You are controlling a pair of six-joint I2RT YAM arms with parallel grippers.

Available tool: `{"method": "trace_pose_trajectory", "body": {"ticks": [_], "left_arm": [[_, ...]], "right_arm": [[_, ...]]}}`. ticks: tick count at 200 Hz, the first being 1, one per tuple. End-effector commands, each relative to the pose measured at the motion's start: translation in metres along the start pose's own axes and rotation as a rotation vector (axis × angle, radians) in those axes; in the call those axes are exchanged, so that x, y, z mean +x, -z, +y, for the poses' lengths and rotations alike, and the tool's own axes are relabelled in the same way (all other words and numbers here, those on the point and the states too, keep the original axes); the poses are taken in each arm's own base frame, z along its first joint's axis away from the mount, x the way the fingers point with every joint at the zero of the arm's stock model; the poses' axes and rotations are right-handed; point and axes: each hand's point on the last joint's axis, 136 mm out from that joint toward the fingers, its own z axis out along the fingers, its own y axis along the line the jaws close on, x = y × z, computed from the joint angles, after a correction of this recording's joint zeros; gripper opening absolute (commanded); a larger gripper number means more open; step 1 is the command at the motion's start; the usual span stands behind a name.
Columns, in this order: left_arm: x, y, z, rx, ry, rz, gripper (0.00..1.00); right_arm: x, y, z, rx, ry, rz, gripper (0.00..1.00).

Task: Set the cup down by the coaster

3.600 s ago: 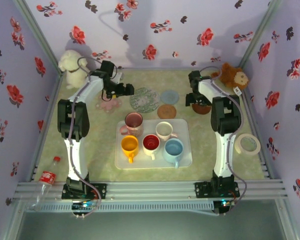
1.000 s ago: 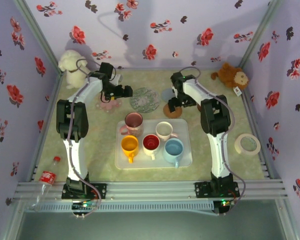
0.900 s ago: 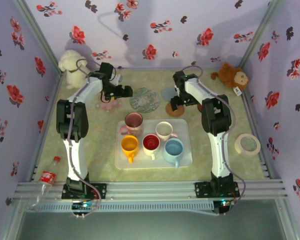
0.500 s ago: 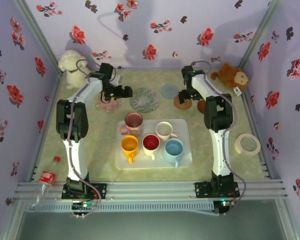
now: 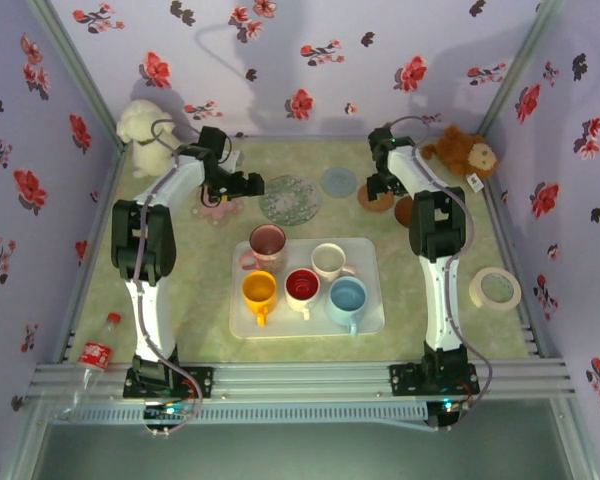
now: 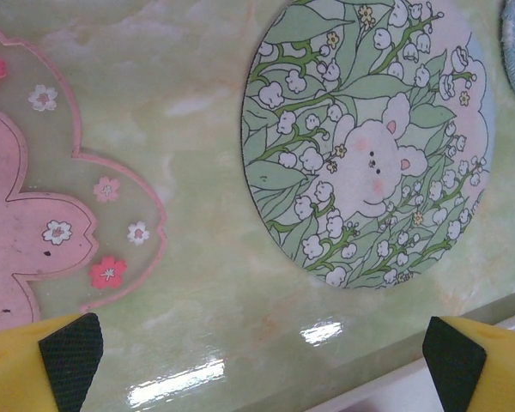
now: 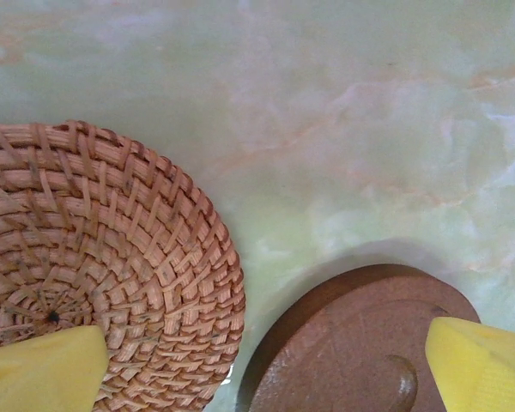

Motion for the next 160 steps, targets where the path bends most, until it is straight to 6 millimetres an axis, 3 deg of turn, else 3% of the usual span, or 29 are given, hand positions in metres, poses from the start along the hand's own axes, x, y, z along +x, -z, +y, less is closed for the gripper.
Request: {"method": "trace_pose_trajectory", "body": {"ticks": [1, 94, 131, 160], "left_arm": [[0.000, 0.014, 0.000, -0.009, 0.010, -0.016, 0.99], [0.000, 0.011, 0.000, -0.006, 0.018, -0.020, 0.99], [-0.002, 0.011, -0.001, -0.002, 0.021, -0.024, 0.99], [-0.002, 0.015, -0.001, -0.006, 0.017, -0.025, 0.99]], "right_arm": [[0.014, -0.019, -0.013, 0.073, -0.019, 0.060, 0.97], [0.025, -0.010, -0.035, 0.109, -0.057, 0.060, 0.97], [0.013, 0.001, -0.014, -0.030, -0.091, 0.023, 0.99], [-0.010, 0.022, 0.002, -0.127, -0.122, -0.048, 0.99]]}}
